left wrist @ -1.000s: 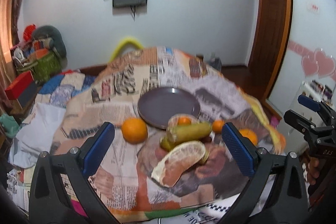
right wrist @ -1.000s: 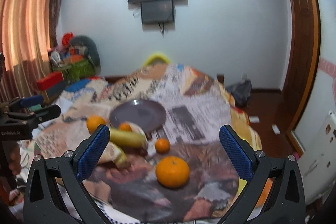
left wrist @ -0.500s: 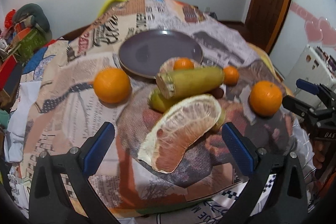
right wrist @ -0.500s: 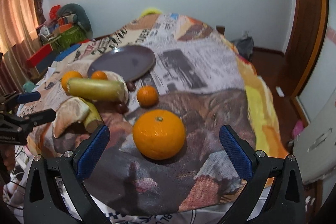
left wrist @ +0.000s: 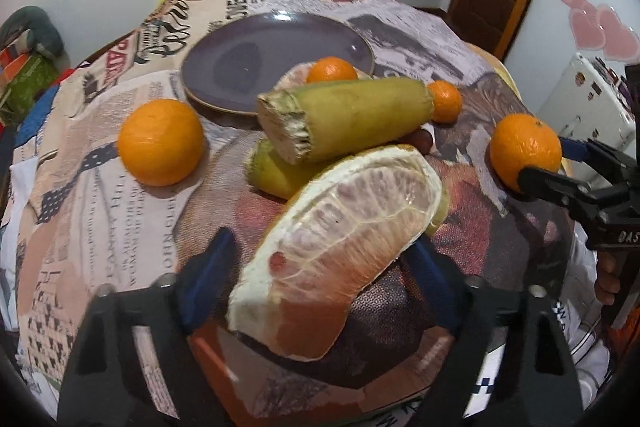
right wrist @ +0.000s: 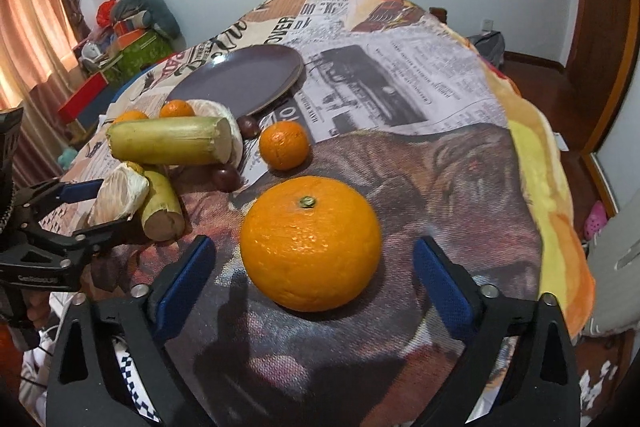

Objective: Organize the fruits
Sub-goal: 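Grasp the peeled pomelo segment with the left tool while the right tool grasps a large orange, then lift and carry the pomelo segment and orange toward the grey plate with both tools, then lower the pomelo segment onto the plate and open the left tool while the right tool releases the orange there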

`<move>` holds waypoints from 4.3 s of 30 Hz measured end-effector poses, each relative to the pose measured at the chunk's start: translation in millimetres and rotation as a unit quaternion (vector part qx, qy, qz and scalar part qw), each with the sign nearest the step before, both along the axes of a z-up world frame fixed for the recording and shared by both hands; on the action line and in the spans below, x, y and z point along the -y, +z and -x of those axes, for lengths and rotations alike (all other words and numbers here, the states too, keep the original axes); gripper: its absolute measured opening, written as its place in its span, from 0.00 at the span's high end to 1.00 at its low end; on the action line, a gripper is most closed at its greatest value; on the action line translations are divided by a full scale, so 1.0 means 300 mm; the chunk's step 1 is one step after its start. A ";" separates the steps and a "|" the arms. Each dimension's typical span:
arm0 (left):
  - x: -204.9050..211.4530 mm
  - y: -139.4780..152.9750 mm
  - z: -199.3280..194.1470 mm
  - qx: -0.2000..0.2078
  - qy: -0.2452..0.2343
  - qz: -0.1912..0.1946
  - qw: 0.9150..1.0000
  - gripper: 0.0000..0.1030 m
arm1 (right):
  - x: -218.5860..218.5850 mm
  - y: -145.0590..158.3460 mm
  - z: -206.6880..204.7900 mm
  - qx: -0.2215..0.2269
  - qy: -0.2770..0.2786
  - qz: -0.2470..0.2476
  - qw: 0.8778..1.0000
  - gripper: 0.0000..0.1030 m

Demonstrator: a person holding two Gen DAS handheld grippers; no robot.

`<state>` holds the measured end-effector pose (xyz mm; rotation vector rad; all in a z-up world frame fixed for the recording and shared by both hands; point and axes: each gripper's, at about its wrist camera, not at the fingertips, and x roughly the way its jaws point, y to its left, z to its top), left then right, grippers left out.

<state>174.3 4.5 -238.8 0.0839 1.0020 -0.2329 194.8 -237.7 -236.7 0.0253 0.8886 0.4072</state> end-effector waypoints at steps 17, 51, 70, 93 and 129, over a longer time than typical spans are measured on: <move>-0.031 0.020 0.044 0.016 0.012 0.014 1.000 0.48 | 0.007 -0.001 -0.017 -0.010 0.007 -0.012 1.000 0.35; -0.205 0.349 0.135 0.152 0.099 0.067 0.981 0.67 | -0.058 0.270 0.011 0.112 0.022 -0.048 0.992 0.35; -0.243 0.377 -0.146 0.183 0.115 0.073 0.974 0.67 | -0.182 0.331 -0.204 0.160 0.043 -0.046 0.985 0.35; -0.254 0.244 -0.515 0.153 0.115 0.055 0.980 0.78 | -0.365 0.215 -0.510 0.130 0.093 0.008 0.987 0.35; -0.293 0.217 -0.479 0.106 0.119 0.046 0.986 0.43 | -0.405 0.178 -0.560 0.079 0.133 0.052 0.987 0.20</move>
